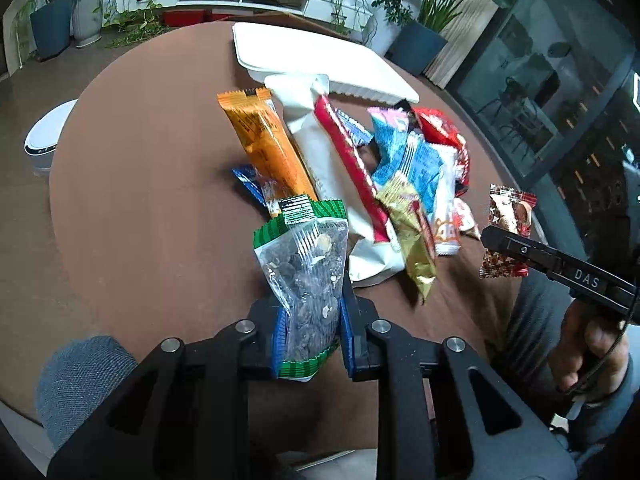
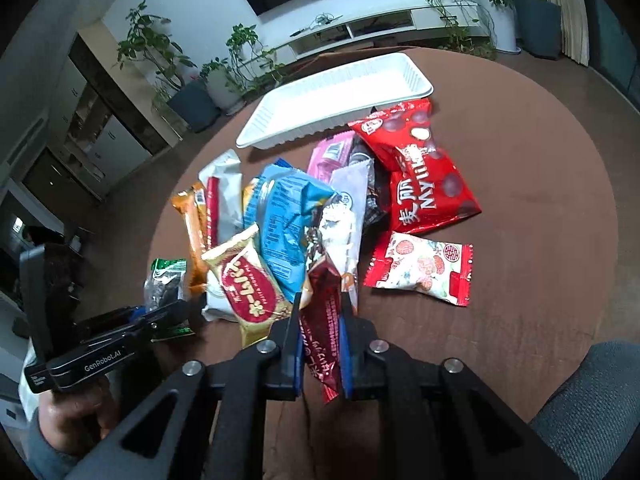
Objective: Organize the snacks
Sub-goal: 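Lift the nut bag with the left gripper while the right gripper lifts the chocolate packet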
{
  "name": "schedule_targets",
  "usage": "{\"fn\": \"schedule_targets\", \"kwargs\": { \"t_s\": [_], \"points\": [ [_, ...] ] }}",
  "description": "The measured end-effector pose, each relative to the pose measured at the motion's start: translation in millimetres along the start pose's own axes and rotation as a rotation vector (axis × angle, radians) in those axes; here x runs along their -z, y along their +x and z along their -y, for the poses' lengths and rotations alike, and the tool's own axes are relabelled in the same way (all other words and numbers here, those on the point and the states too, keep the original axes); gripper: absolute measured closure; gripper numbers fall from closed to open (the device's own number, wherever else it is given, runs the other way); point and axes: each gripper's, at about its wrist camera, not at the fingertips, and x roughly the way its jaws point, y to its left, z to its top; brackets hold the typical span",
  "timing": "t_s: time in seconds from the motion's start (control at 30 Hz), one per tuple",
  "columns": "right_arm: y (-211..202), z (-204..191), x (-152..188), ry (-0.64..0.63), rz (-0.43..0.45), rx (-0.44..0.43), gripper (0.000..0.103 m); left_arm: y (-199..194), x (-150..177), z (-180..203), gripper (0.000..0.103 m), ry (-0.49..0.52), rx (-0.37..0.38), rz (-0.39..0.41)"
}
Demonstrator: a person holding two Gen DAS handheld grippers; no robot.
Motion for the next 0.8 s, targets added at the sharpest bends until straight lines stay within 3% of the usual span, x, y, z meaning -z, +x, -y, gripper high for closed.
{"fn": "schedule_targets", "kwargs": {
  "t_s": [0.4,0.6,0.8],
  "points": [
    [-21,33,-32,0.059,0.068,0.003,0.088,-38,-48,-18,0.083,0.002,0.021,0.085],
    [-30,55,-72,0.072,0.115,0.026,0.088,-50,-112,-26,0.083,0.068,-0.012,0.131],
    [-23,68,-135,0.049,0.144,0.036,0.088,-41,-194,-26,0.083,0.143,-0.058,0.151]
  ]
}}
